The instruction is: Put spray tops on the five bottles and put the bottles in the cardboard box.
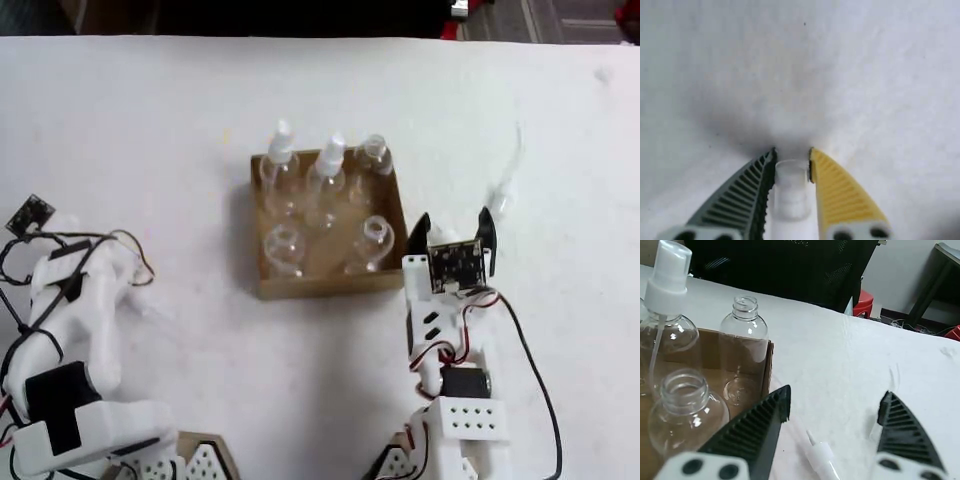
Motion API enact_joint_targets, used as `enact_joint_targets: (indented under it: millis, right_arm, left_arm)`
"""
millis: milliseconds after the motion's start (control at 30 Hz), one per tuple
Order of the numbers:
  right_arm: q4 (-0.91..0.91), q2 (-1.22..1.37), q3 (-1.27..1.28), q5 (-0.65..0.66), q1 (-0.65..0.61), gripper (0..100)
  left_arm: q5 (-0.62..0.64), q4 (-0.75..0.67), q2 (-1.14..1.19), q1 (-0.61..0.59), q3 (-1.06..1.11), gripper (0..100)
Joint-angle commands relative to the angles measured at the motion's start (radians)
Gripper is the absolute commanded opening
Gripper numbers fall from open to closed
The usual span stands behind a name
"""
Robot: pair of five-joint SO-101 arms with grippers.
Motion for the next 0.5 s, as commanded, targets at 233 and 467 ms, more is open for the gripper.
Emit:
enact_joint_targets:
  millis: [233, 467]
  right_arm:
    - [-0.018, -0.005, 0.011, 0.012, -0.002, 26.1]
    - [-0.018, -0.005, 0.009, 0.012, 0.008, 26.1]
  left_arm:
    - [0.077, 0.686, -0.358, 0.031, -0.615, 2]
    - [-0.044, 0.761, -0.538, 0.168, -0.982, 2]
